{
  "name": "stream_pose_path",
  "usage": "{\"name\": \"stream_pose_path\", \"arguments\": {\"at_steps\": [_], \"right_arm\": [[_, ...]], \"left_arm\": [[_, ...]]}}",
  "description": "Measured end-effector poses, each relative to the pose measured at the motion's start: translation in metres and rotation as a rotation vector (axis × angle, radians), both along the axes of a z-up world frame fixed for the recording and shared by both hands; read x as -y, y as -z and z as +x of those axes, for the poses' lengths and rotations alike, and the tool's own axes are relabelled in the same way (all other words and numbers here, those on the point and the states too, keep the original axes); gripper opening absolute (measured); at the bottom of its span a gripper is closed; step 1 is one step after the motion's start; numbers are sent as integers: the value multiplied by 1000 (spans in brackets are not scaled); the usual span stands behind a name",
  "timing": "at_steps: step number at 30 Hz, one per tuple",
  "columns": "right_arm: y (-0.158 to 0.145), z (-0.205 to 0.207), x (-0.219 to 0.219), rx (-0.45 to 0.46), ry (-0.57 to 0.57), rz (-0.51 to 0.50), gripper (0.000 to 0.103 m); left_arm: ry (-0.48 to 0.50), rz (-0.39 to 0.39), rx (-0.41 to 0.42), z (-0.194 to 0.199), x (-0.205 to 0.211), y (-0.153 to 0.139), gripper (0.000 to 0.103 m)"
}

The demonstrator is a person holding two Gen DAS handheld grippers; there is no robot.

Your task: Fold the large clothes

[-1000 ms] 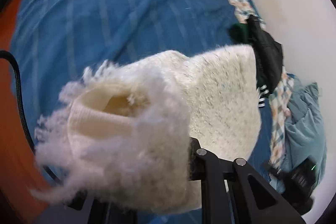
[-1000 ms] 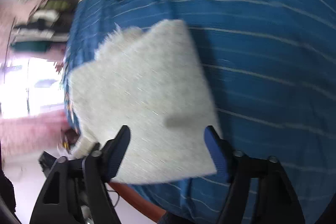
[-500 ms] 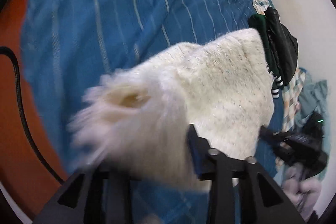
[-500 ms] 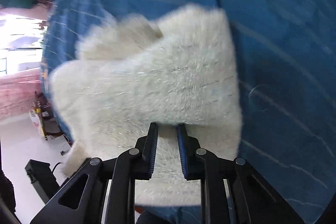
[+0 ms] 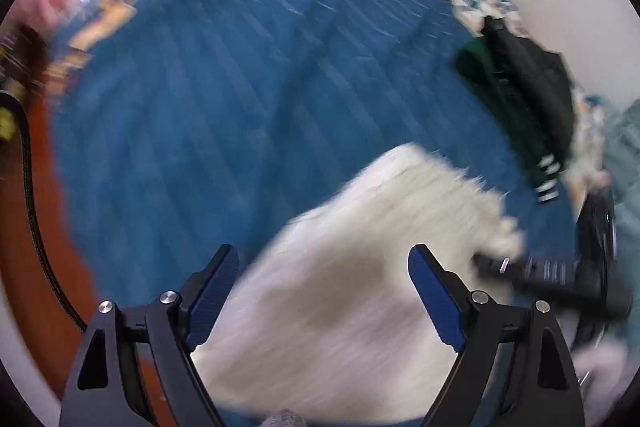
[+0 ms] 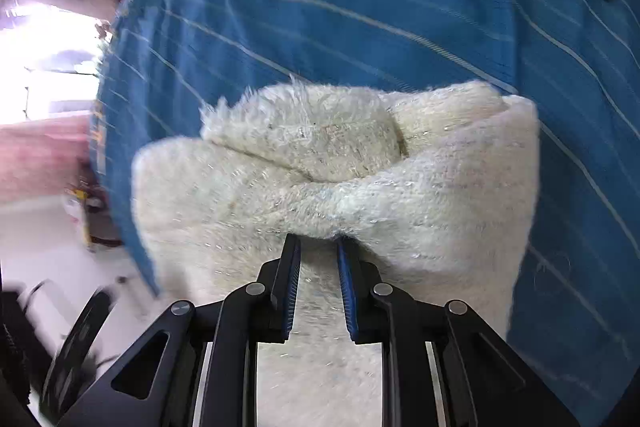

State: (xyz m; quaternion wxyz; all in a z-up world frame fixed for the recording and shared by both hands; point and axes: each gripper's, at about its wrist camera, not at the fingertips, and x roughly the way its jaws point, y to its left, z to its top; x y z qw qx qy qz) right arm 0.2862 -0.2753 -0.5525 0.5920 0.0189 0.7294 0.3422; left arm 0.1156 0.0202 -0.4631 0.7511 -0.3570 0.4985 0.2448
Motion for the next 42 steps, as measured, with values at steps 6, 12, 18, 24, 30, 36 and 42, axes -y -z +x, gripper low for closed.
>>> {"name": "stream_pose_path", "arguments": {"at_steps": [6, 12, 18, 24, 30, 36, 42], "right_arm": [[-42, 6, 102, 74, 155, 93, 56], [-4, 5, 172, 59, 239, -63, 56], [26, 2, 200, -12, 346, -75, 56], [30, 3, 180, -4, 338, -48, 56], [2, 9, 144, 35, 251, 47, 56], [8, 10, 89, -30, 110, 114, 55], [43, 17, 55, -51, 61, -10, 57]], "left_arm": [[151, 11, 27, 43, -9, 4, 86], [278, -85, 54, 52, -12, 25, 86], [383, -39, -3, 82, 6, 54, 81], [334, 35, -2, 69, -4, 49, 16], [302, 17, 18, 59, -8, 63, 16], [255, -16, 33, 53, -16, 73, 19], [227, -50, 26, 50, -22, 70, 26]]}}
